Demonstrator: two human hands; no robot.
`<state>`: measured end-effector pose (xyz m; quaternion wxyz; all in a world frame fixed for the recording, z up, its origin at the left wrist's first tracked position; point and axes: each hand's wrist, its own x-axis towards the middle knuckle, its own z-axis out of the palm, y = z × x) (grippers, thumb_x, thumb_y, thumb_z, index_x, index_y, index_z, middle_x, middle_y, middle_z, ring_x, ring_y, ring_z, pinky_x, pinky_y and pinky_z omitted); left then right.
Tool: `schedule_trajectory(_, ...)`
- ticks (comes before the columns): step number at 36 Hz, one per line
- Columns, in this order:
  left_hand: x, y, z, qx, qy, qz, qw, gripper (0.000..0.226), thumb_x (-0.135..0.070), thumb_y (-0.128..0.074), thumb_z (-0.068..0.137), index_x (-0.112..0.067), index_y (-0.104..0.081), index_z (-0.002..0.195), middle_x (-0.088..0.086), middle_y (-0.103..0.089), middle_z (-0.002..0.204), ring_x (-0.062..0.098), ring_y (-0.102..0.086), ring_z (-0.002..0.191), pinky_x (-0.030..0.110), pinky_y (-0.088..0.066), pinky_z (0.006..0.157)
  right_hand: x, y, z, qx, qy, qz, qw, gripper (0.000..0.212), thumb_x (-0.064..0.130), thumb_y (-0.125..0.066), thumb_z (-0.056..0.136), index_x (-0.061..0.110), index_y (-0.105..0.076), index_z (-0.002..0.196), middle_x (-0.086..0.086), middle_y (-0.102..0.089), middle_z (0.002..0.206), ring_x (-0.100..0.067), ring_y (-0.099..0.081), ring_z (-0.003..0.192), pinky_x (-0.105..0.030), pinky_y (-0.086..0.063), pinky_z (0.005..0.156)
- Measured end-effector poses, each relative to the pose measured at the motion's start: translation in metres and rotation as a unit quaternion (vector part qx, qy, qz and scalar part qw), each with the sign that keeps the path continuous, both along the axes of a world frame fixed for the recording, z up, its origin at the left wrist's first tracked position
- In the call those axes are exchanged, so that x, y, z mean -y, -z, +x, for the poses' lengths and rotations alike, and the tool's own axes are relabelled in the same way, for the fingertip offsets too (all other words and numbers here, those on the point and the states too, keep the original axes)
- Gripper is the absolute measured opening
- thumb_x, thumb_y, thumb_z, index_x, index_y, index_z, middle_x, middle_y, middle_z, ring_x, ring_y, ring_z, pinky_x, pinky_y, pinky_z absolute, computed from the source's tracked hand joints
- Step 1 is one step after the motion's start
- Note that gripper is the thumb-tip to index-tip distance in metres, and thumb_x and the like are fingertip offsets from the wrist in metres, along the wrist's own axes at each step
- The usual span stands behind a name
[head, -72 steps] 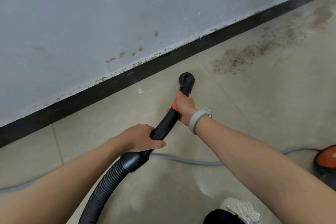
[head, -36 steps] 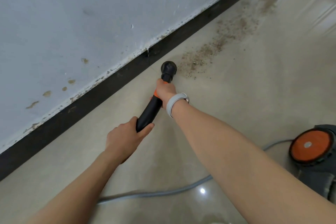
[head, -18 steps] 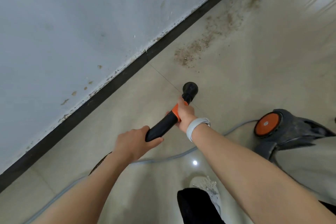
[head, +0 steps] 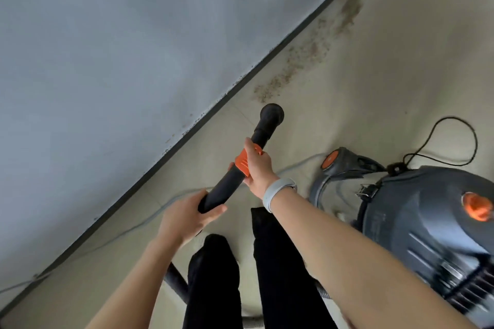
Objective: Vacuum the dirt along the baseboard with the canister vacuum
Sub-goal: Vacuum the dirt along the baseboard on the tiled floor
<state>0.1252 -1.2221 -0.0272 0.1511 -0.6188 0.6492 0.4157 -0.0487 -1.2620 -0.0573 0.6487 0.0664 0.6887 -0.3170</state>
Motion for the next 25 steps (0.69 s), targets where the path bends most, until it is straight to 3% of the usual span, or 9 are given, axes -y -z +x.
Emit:
schedule_trajectory(7, -0.010, -0.100, -0.053, 0.002, -0.007, -0.030, 1.000, 0.034, -0.066, -0.054, 0.084, -0.035, -0.044, 0.075, -0.010, -0.055, 0.063, 0.010, -0.054, 0.062, 0.027, -0.037, 0.055, -0.006, -0.108, -0.057, -0.015, -0.017, -0.033, 0.999, 0.069, 0.050, -0.056, 0.092, 0.015, -0.029, 0.146, -0.008, -0.046, 0.137, -0.026, -0.050, 0.120, -0.042, -0.043, 0.104)
schedule_trajectory(10, -0.009, -0.122, -0.076, -0.002, -0.018, -0.040, 0.999, 0.039, -0.069, -0.053, 0.083, -0.032, -0.043, 0.073, -0.008, -0.055, 0.062, 0.010, -0.054, 0.061, 0.026, -0.038, 0.056, -0.005, -0.134, -0.081, -0.011, -0.008, -0.057, 0.998, 0.061, 0.047, -0.056, 0.093, 0.016, -0.032, 0.140, -0.004, -0.050, 0.124, -0.021, -0.057, 0.103, -0.037, -0.043, 0.098)
schedule_trajectory(12, -0.003, -0.133, -0.091, -0.011, -0.030, -0.043, 0.999, 0.046, -0.075, -0.049, 0.079, -0.030, -0.046, 0.072, -0.008, -0.056, 0.062, 0.010, -0.055, 0.061, 0.027, -0.039, 0.057, 0.000, -0.145, -0.092, -0.004, 0.019, -0.064, 0.998, 0.067, 0.050, -0.061, 0.087, 0.013, -0.034, 0.136, -0.007, -0.051, 0.121, -0.024, -0.060, 0.104, -0.039, -0.046, 0.098)
schedule_trajectory(14, 0.005, -0.140, -0.104, -0.021, -0.041, -0.040, 0.998, 0.051, -0.078, -0.045, 0.073, -0.027, -0.052, 0.074, -0.006, -0.061, 0.064, 0.012, -0.058, 0.063, 0.029, -0.042, 0.059, 0.004, -0.152, -0.106, 0.001, 0.036, -0.067, 0.997, 0.065, 0.047, -0.062, 0.088, 0.013, -0.034, 0.136, -0.011, -0.050, 0.120, -0.027, -0.062, 0.099, -0.038, -0.054, 0.087)
schedule_trajectory(16, 0.014, -0.143, -0.116, -0.030, -0.034, -0.026, 0.999, 0.048, -0.075, -0.046, 0.076, -0.027, -0.054, 0.075, -0.006, -0.064, 0.067, 0.014, -0.061, 0.065, 0.030, -0.045, 0.061, 0.009, -0.161, -0.118, 0.015, 0.055, -0.073, 0.996, 0.054, 0.042, -0.058, 0.093, 0.014, -0.035, 0.133, -0.014, -0.053, 0.117, -0.024, -0.067, 0.077, -0.031, -0.057, 0.069)
schedule_trajectory(17, 0.019, -0.144, -0.123, -0.033, -0.029, -0.018, 0.999, 0.047, -0.073, -0.047, 0.078, -0.027, -0.054, 0.074, -0.005, -0.065, 0.068, 0.014, -0.061, 0.065, 0.030, -0.045, 0.061, 0.012, -0.162, -0.126, 0.023, 0.061, -0.074, 0.995, 0.053, 0.041, -0.057, 0.094, 0.014, -0.034, 0.133, -0.016, -0.055, 0.119, -0.023, -0.068, 0.071, -0.030, -0.056, 0.067)
schedule_trajectory(22, 0.051, -0.149, -0.161, -0.046, -0.023, -0.008, 0.999, 0.040, -0.063, -0.051, 0.087, -0.025, -0.055, 0.074, -0.006, -0.068, 0.068, 0.013, -0.063, 0.067, 0.028, -0.044, 0.063, 0.037, -0.167, -0.158, 0.022, 0.084, -0.083, 0.993, 0.047, 0.037, -0.057, 0.095, 0.010, -0.038, 0.128, -0.013, -0.059, 0.102, -0.021, -0.067, 0.073, -0.031, -0.056, 0.069)
schedule_trajectory(25, 0.080, -0.144, -0.187, -0.052, -0.028, 0.003, 0.998, 0.040, -0.062, -0.051, 0.088, -0.024, -0.056, 0.076, -0.006, -0.069, 0.067, 0.014, -0.065, 0.066, 0.033, -0.050, 0.070, 0.068, -0.160, -0.179, 0.014, 0.096, -0.090, 0.991, 0.051, 0.036, -0.057, 0.094, 0.007, -0.039, 0.131, -0.013, -0.061, 0.090, -0.023, -0.067, 0.072, -0.040, -0.057, 0.082)
